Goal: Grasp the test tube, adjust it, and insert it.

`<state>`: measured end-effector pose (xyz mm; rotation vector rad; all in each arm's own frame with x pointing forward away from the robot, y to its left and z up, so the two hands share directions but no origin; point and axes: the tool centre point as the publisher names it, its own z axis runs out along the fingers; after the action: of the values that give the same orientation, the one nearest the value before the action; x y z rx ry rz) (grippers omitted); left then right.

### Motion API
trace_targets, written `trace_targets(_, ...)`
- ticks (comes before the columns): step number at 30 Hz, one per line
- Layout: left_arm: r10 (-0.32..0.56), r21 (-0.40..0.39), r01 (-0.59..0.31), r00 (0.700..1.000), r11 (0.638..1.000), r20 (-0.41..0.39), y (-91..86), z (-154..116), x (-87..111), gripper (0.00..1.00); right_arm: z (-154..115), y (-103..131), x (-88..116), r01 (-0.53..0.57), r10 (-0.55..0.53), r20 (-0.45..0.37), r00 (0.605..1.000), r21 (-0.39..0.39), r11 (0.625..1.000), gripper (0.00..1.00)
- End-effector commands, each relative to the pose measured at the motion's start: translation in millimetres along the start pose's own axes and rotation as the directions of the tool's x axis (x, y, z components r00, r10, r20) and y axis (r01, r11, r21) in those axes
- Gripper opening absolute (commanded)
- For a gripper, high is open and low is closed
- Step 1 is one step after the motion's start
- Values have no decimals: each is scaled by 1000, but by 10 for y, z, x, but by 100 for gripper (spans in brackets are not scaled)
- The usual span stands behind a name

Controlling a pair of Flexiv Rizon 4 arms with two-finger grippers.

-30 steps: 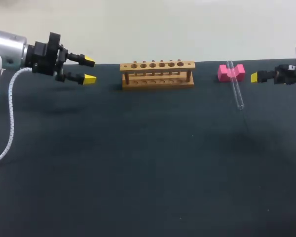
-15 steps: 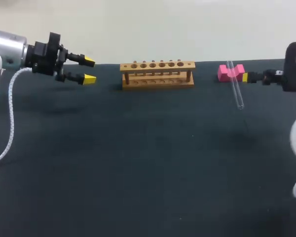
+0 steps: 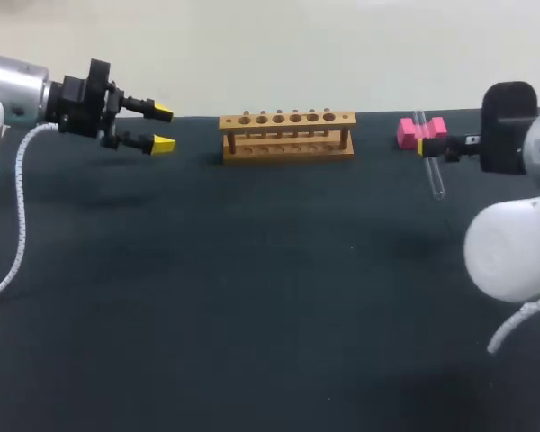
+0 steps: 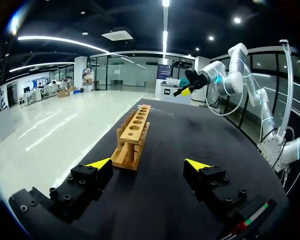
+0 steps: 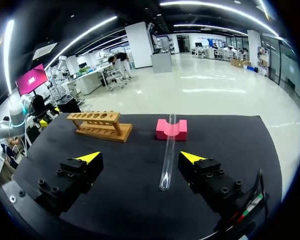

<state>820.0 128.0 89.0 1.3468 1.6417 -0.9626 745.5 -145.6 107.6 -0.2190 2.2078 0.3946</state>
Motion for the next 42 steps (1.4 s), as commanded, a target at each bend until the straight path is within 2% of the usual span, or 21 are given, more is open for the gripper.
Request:
trace_targets(1,3,1,-3,1000,1000,3,7,-2,12,100,118,46,-44,27,-17,-26,1000,460,888,100)
trace_targets(6,3,1,-3,1000,1000,3,7,-2,12,100,273,64,-46,34,-21,-31,999,487,873,100)
trace_targets(18,3,1,-3,1000,1000,3,7,-2,12,100,540,-105,-75,-23,1,40,999,546,837,100)
trace_targets(22,3,1,-3,1000,1000,3,7,-2,12,100,558,-194,-77,-46,22,50,998,550,834,100)
trace_targets(42,3,1,-3,1000,1000,3,7,-2,12,100,558,-194,-77,-46,22,50,998,550,834,100)
